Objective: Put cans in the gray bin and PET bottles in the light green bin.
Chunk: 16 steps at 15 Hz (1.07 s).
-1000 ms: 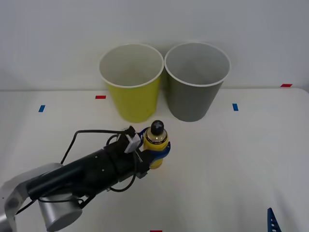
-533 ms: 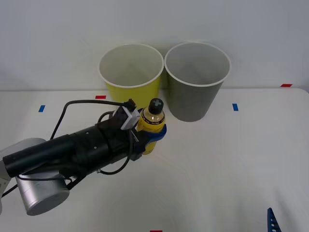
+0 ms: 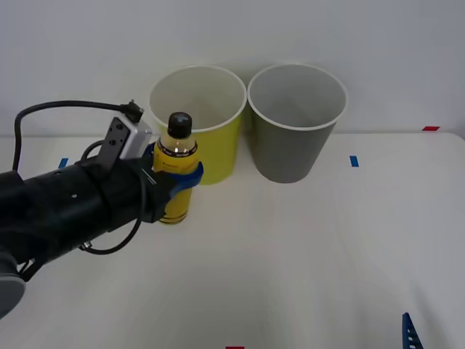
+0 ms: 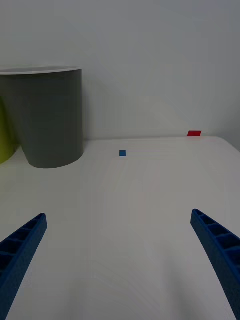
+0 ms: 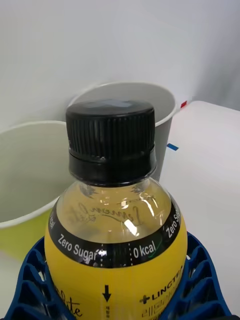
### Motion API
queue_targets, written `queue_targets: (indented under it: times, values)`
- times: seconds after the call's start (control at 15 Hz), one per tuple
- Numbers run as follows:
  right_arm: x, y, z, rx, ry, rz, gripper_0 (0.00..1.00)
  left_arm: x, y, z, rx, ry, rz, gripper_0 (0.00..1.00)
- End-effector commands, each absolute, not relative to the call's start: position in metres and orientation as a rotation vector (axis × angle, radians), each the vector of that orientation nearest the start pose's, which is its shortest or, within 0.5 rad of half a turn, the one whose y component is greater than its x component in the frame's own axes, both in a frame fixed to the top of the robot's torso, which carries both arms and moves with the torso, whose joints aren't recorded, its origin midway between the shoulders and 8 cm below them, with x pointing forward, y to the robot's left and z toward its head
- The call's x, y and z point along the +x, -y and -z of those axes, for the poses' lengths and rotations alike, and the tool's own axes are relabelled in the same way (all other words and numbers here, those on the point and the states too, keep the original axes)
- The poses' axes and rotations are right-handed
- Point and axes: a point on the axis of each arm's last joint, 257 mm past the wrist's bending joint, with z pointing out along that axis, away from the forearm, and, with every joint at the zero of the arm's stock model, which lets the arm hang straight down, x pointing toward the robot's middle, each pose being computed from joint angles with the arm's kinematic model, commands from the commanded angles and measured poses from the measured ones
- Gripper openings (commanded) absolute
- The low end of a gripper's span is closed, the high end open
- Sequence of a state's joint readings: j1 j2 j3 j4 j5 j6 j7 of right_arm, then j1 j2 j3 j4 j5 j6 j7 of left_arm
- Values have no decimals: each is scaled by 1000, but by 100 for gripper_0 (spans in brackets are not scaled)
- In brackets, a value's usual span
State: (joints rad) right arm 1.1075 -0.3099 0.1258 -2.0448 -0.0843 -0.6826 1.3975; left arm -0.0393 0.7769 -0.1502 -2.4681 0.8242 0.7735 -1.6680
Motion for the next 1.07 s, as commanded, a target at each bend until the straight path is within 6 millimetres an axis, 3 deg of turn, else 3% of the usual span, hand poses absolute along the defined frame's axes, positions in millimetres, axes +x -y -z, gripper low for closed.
queue_targets:
  times: [0.07, 0.27, 0.47, 0.8, 1.07]
  values:
    - [212, 297, 226, 32, -1516, -1, 100, 398, -122, 28, 824, -1613, 314, 0]
    - [212, 297, 226, 32, -1516, -1, 100, 388, -147, 3, 782, -1614, 253, 0]
    - [212, 297, 226, 32, -1516, -1, 100, 395, -176, -33, 650, -1552, 227, 0]
    - [212, 297, 226, 32, -1516, -1, 100, 404, -190, -84, 543, -1430, 220, 0]
    - [212, 297, 226, 32, -1516, -1, 100, 435, -196, -115, 496, -1392, 266, 0]
